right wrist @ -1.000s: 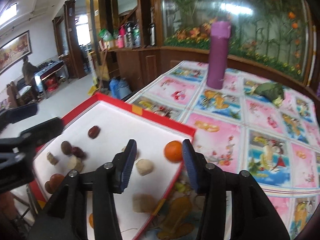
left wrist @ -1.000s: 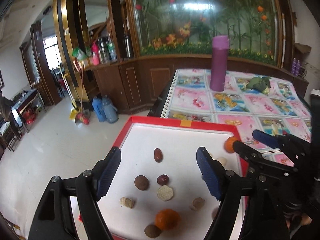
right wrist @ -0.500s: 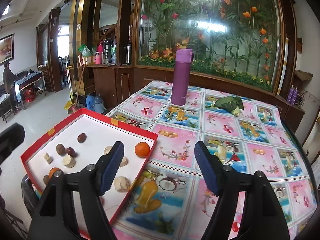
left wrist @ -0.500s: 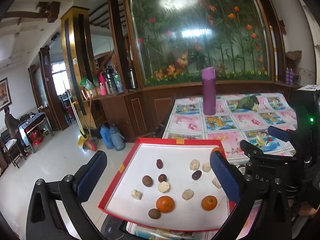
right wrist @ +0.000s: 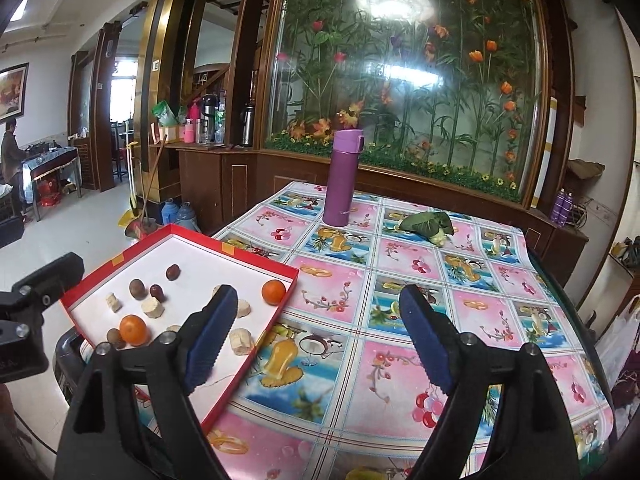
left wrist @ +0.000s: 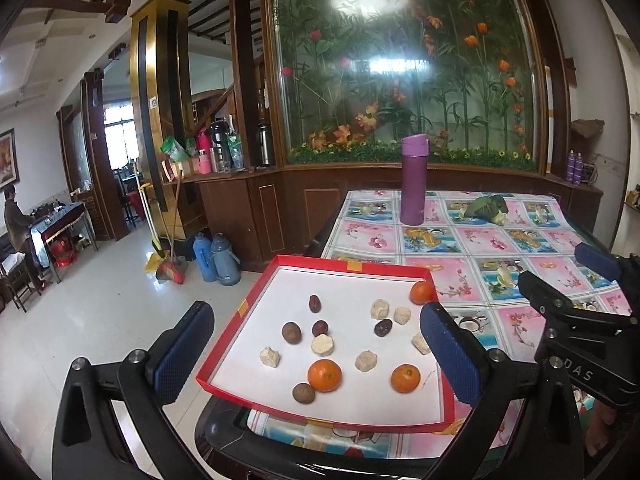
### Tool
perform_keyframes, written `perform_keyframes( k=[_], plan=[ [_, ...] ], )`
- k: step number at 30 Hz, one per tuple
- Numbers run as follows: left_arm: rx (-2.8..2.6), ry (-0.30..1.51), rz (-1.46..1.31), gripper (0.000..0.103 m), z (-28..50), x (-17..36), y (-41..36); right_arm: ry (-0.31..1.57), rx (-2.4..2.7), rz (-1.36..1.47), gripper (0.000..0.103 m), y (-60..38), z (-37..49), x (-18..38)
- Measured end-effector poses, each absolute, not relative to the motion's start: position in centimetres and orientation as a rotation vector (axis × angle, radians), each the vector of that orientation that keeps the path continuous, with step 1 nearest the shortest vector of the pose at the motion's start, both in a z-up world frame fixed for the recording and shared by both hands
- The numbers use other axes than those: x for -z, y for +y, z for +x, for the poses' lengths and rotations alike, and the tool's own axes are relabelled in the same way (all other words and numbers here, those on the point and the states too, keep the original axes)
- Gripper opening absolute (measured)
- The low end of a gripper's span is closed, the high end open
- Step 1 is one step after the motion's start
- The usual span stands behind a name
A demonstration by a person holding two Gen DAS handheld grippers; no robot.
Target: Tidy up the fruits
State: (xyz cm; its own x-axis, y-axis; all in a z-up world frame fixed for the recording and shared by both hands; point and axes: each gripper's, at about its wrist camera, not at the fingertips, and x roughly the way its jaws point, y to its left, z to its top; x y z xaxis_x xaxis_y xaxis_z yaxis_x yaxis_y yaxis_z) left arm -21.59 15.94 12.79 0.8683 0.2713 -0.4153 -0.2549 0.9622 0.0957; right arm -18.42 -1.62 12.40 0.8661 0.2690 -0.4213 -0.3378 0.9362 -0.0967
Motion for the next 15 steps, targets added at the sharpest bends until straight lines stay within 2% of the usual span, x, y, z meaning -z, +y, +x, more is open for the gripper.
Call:
perform_keyframes(
  k=[15],
  plan=[
    [-0.307,0.454,0.023,0.103,-21.4,-12.3,16.9,0.425,-0.311,-0.161,0.084,-0.4,-18.6,-12.2]
  ],
)
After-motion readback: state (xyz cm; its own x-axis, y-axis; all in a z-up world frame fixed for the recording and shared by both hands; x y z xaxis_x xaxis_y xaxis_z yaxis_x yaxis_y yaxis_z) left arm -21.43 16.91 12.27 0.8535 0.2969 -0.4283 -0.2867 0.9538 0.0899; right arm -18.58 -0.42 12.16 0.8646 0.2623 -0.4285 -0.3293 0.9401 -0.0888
